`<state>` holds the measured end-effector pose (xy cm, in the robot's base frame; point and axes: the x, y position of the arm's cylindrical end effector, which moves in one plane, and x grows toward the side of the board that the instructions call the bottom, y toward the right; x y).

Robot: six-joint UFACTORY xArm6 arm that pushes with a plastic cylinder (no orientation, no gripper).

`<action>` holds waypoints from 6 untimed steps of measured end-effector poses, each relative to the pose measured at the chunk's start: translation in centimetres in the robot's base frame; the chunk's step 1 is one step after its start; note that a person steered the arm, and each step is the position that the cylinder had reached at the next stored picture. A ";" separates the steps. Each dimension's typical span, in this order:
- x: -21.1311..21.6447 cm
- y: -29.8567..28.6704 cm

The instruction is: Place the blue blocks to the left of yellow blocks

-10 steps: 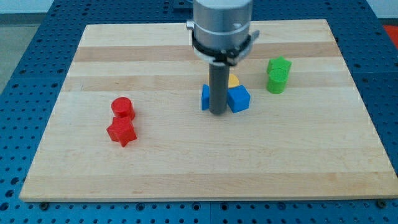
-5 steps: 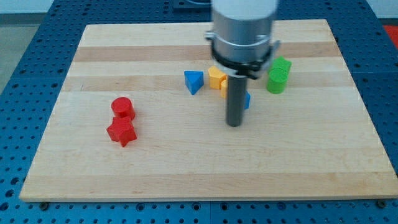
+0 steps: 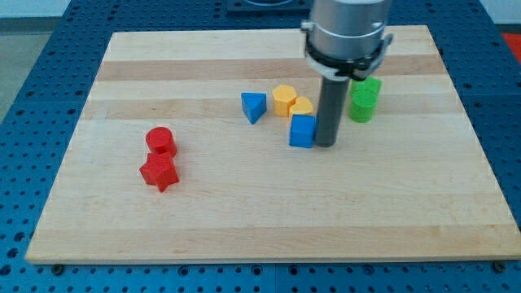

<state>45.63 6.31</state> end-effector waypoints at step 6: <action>3.7 -2.4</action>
